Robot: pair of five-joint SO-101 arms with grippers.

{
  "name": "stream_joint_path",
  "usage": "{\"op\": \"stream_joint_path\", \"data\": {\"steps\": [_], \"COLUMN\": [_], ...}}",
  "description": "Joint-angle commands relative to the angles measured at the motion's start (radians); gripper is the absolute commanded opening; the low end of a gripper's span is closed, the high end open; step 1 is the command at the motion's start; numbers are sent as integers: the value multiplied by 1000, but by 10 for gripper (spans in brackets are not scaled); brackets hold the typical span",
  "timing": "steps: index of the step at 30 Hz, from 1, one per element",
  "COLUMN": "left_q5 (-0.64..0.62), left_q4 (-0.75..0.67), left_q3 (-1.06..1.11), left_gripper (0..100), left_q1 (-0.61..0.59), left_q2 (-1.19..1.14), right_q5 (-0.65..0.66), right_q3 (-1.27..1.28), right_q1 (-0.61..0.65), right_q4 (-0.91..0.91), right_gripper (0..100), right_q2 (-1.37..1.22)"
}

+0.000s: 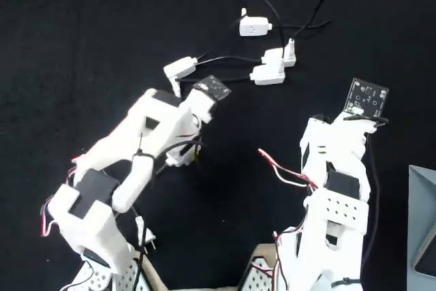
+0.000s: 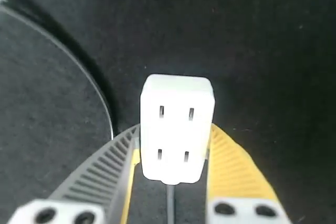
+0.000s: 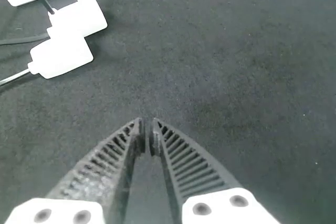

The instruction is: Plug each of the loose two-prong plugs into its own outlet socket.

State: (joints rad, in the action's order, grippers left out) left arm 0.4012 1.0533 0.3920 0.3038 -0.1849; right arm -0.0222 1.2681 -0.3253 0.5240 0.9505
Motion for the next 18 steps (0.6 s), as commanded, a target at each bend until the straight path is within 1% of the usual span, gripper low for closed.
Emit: {"op": "stream_joint_path", "data": {"steps": [1,3,4,11,15,18], "left_q5": [41,21,6,2,-9,-41], "left_q4": [-55,-55,-55,-54,-12,14], "left_q3": [56,67,74,176,205,203], "left_gripper": [120,169,176,184,250,261], "left_q1": [-30,-30,-30,-4,-56,-108], "left_q2": [38,69,86,261,423,523], "right_q5": [-2,-2,-2,-2,-2,-2], "right_q3": [-7,-7,-7,-7,-7,-7], "right_q1": [-3,-3,-3,-2,-2,-2], "right_q4": [-14,-14,-14,-14,-14,-12], "right_gripper": [25,25,25,25,25,25], "right_q2": [21,21,21,21,21,21]}}
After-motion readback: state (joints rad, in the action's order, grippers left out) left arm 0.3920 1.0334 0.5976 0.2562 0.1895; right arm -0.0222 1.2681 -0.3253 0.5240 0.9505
